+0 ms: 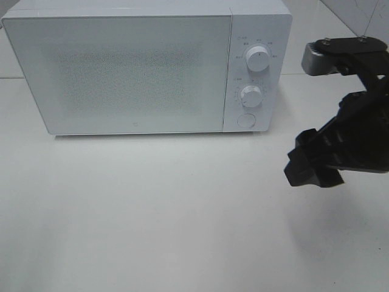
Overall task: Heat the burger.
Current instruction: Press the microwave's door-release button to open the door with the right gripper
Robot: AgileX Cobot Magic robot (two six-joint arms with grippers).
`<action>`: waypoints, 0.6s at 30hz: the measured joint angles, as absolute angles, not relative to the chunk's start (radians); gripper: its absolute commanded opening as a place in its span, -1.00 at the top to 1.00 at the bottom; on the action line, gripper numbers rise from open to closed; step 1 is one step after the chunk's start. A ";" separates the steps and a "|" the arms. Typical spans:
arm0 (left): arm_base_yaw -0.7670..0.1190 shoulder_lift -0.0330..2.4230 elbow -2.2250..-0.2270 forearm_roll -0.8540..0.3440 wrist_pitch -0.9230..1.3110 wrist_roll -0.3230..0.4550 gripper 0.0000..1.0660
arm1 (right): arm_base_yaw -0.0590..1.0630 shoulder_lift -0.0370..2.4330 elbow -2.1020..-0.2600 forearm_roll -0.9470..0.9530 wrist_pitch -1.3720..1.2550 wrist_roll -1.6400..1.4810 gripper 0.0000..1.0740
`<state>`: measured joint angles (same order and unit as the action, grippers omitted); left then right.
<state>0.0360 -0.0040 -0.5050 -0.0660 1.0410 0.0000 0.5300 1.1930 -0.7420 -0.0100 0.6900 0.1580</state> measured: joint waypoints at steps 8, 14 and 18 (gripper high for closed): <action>0.036 -0.004 -0.505 -0.066 1.041 0.000 -0.83 | 0.527 1.009 -0.744 -0.010 0.894 0.158 -0.34; 0.036 -0.004 -0.505 -0.066 1.041 0.000 -0.83 | 0.527 0.847 -0.745 -0.010 0.980 0.159 -0.34; 0.036 -0.004 -0.505 -0.066 1.041 0.000 -0.83 | 0.527 0.709 -0.745 -0.011 1.022 0.159 -0.34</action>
<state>0.0360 -0.0040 -0.5050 -0.0660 1.0410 0.0000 0.5270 0.7090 -0.7450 -0.0110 1.0220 0.1590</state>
